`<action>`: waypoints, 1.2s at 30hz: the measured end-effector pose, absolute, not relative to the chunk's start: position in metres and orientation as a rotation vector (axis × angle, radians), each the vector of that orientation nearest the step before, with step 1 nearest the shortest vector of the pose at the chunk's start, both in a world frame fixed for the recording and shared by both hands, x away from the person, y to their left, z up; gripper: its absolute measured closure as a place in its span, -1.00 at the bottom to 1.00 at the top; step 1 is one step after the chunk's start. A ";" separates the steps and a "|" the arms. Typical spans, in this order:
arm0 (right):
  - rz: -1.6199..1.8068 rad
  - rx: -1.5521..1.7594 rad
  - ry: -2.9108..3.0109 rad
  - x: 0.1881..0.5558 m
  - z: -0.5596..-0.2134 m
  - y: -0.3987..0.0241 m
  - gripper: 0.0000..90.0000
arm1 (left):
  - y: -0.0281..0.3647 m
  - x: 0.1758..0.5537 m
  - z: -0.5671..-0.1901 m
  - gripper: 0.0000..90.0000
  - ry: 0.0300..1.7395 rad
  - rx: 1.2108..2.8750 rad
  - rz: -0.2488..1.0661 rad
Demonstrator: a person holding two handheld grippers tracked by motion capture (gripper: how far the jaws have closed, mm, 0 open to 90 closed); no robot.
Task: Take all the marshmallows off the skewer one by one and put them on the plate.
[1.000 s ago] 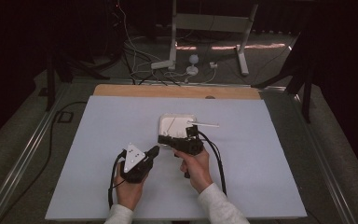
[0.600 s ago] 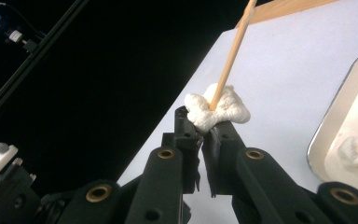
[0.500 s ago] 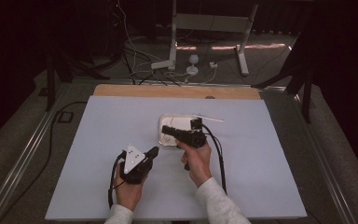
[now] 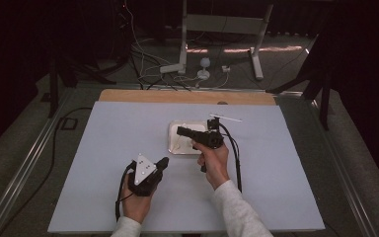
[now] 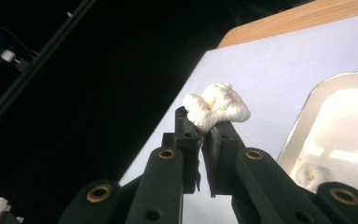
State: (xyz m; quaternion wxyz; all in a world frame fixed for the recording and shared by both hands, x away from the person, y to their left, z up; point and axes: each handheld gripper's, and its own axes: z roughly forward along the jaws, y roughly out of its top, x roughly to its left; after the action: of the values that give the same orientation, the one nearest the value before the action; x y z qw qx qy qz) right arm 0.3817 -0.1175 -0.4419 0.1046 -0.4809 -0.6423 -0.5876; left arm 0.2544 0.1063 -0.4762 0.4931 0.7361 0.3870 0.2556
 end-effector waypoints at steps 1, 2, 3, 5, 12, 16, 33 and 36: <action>-1.730 -1.416 -1.896 0.382 -0.442 -0.117 0.89 | 0.106 0.254 -0.476 1.00 0.942 1.783 0.620; -1.727 -1.418 -1.903 0.383 -0.441 -0.117 0.89 | 0.106 0.254 -0.476 1.00 0.942 1.783 0.621; -1.731 -1.416 -1.902 0.384 -0.440 -0.117 0.89 | 0.106 0.253 -0.476 1.00 0.944 1.785 0.626; -1.726 -1.414 -1.926 0.385 -0.438 -0.116 0.89 | 0.107 0.253 -0.476 1.00 0.948 1.783 0.626; -1.820 -1.533 -1.851 0.397 -0.426 -0.139 0.94 | 0.111 0.249 -0.485 1.00 0.973 1.839 0.628; -1.761 -1.481 -2.033 0.398 -0.412 -0.152 0.92 | 0.113 0.254 -0.479 1.00 0.992 1.791 0.620; -1.569 -1.439 -2.030 0.409 -0.447 -0.146 0.06 | 0.115 0.265 -0.478 1.00 1.037 1.798 0.602; -1.561 -1.435 -1.968 0.411 -0.450 -0.148 -0.14 | 0.111 0.267 -0.480 1.00 1.025 1.820 0.590</action>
State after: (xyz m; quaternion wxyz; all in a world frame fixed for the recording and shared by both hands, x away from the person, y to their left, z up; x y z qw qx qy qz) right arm 0.4109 -0.1482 -0.4501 0.1239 -0.4922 -0.6750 -0.5355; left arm 0.2668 0.1108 -0.4796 0.4666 0.7416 0.4178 0.2404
